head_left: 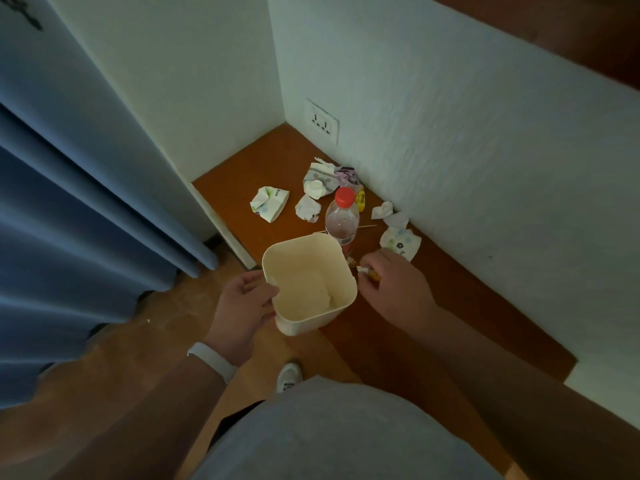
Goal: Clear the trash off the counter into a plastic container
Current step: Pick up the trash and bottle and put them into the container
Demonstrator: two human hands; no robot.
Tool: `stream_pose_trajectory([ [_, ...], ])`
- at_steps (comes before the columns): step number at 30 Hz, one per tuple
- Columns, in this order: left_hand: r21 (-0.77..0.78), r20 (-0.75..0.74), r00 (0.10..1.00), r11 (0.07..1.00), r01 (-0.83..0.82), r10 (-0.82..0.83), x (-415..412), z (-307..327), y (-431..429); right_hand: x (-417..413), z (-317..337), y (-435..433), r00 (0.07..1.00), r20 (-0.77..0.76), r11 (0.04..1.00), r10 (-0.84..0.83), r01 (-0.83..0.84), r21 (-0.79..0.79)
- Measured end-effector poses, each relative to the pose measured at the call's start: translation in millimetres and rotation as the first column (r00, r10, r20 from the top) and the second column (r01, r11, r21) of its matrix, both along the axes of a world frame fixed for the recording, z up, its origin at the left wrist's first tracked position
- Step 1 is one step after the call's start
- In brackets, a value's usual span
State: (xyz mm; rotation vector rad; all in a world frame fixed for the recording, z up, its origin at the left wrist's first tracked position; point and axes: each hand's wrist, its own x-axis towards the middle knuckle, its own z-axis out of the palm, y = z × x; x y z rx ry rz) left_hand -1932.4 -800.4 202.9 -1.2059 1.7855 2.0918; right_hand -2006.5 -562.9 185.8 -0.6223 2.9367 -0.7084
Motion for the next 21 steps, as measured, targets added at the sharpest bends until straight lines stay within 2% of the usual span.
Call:
stream_pose_trajectory([
  [3, 0.002, -0.008, 1.000, 1.000, 0.024, -0.024, 0.8, -1.8, -0.4, 9.3, 12.6, -13.8, 0.995, -0.020, 0.994, 0.097, -0.098, -0.042],
  [7, 0.010, -0.006, 1.000, 1.000, 0.018, -0.018, 2.2, -4.2, -1.9, 19.6, 10.9, -22.1, 0.988, -0.039, 0.988, 0.147, -0.148, -0.041],
  [13, 0.024, 0.003, 1.000, 1.000, -0.007, 0.007, 4.1, -5.8, -8.8, 18.7, 7.6, -15.4, 0.990, 0.027, 0.987, 0.141, -0.139, -0.084],
  [17, 0.022, 0.005, 0.999, 0.999, -0.043, 0.043, 5.4, -4.0, -13.7, 4.1, -10.5, -5.3, 0.993, 0.107, 0.990, 0.046, -0.031, -0.135],
  [19, 0.024, 0.001, 0.998, 0.997, -0.067, 0.067, 7.0, -1.4, -15.5, -5.7, -27.6, 0.6, 0.986, 0.166, 0.997, -0.003, 0.016, -0.081],
  [21, 0.032, -0.003, 0.996, 0.995, -0.091, 0.091, 9.8, 2.8, -17.2, -15.1, -45.0, 5.1, 0.977, 0.212, 0.998, -0.023, 0.011, 0.057],
])
